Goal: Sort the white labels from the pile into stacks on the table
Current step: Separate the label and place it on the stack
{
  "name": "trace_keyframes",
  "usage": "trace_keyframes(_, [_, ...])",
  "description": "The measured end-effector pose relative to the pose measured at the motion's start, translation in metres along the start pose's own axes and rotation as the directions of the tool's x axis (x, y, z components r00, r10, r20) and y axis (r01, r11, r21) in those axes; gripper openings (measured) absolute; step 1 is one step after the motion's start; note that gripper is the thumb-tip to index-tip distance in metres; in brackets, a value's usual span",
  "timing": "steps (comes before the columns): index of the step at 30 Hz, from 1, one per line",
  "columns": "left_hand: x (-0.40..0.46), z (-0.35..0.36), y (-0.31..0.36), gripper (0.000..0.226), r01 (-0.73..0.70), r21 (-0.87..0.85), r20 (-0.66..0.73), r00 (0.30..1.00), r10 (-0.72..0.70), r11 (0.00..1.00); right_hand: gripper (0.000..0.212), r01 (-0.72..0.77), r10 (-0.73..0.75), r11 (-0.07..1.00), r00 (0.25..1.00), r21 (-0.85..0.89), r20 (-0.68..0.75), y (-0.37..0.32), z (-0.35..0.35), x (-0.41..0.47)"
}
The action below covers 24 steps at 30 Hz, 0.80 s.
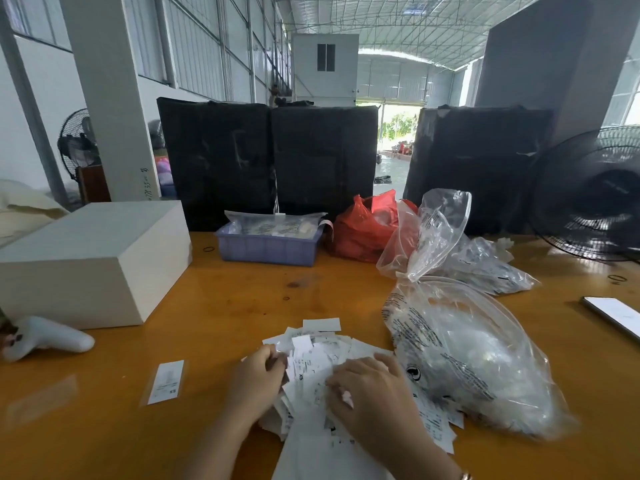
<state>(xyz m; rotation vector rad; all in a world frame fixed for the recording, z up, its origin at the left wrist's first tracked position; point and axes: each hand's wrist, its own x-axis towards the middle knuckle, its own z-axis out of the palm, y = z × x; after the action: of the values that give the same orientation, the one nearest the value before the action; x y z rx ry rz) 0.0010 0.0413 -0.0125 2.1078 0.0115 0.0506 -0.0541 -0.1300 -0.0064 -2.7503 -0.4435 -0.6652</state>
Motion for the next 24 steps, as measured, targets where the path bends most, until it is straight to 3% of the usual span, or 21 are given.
trace_keyframes(3, [-0.003,0.008,0.003,0.028,0.009,-0.074,0.031,0.999,-0.007,0.997,0.028,-0.047,0.047,0.999,0.999,0.004,0.01,0.006,-0.002,-0.002])
trace_keyframes(5, [-0.002,0.008,0.004,0.024,-0.003,-0.098,0.014,1.0,0.004,0.995,0.024,-0.088,0.094,0.992,0.993,0.085,-0.066,0.009,-0.004,-0.002])
trace_keyframes(9, [-0.002,-0.005,0.006,0.005,-0.134,-0.053,-0.24,0.964,0.117,0.99,0.013,-0.081,0.174,0.943,0.946,0.322,-0.272,0.007,-0.01,0.0])
trace_keyframes(11, [-0.006,-0.01,0.012,0.009,-0.199,-0.055,-0.319,0.932,0.172,0.978,0.009,-0.043,0.241,0.889,0.89,0.456,-0.387,0.008,-0.013,0.001])
trace_keyframes(13, [-0.01,-0.01,0.016,0.013,-0.201,-0.176,-0.254,0.955,0.153,0.964,0.017,-0.076,0.381,0.723,0.873,0.686,-0.305,0.01,-0.014,0.001])
trace_keyframes(15, [-0.016,-0.006,0.021,0.009,-0.136,-0.347,-0.093,0.989,0.111,0.928,0.016,-0.112,0.445,0.485,0.885,0.867,-0.135,0.011,-0.014,0.001])
trace_keyframes(18, [-0.024,0.001,0.029,0.01,0.017,-0.535,0.139,0.988,0.068,0.845,0.018,-0.131,0.465,0.151,0.884,0.98,0.046,0.009,-0.016,0.001])
trace_keyframes(21, [-0.029,0.003,0.034,0.009,0.099,-0.573,0.218,0.975,0.035,0.813,0.017,-0.209,0.499,0.084,0.855,0.974,0.14,0.006,-0.015,0.003])
trace_keyframes(24, [-0.032,0.007,0.035,0.009,0.123,-0.588,0.219,0.976,0.011,0.799,0.037,-0.31,0.51,0.044,0.825,0.95,0.246,0.006,-0.013,0.003])
